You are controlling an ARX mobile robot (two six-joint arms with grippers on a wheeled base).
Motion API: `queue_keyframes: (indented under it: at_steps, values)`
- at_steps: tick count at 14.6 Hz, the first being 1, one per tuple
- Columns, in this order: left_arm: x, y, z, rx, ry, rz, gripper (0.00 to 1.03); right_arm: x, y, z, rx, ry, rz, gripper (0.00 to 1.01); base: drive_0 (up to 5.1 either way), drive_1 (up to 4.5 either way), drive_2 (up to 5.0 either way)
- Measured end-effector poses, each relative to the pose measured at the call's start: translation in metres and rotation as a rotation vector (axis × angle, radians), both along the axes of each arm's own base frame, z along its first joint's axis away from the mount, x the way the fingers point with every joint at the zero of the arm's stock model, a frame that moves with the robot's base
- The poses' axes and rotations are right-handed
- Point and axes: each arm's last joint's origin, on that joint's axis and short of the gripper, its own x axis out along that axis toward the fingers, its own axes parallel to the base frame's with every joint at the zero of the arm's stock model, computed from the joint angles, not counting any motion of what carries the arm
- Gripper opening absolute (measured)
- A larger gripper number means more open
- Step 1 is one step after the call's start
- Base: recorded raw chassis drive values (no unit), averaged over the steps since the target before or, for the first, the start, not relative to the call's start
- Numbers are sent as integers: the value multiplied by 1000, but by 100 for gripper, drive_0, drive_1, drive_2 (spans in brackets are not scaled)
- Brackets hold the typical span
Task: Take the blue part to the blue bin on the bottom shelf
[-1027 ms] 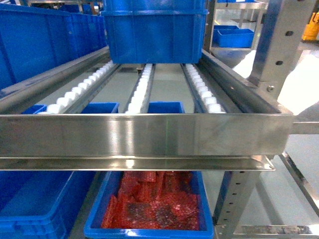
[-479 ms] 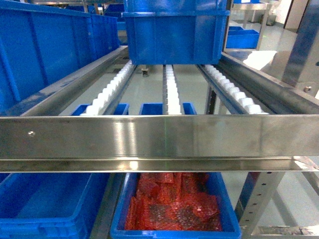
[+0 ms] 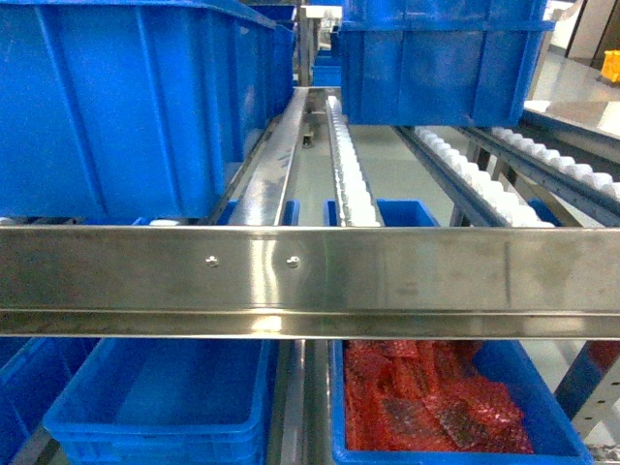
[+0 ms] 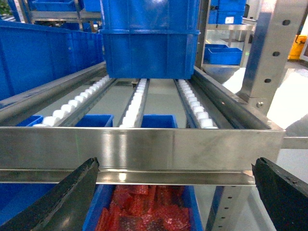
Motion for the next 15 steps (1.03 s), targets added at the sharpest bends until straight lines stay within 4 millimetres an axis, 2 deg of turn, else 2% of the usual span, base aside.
queue_keyframes:
  at_steps: [15]
  values:
    - [0,0,0,0,0,-2,43,0,0,0,0,0,0,98,0,0,0]
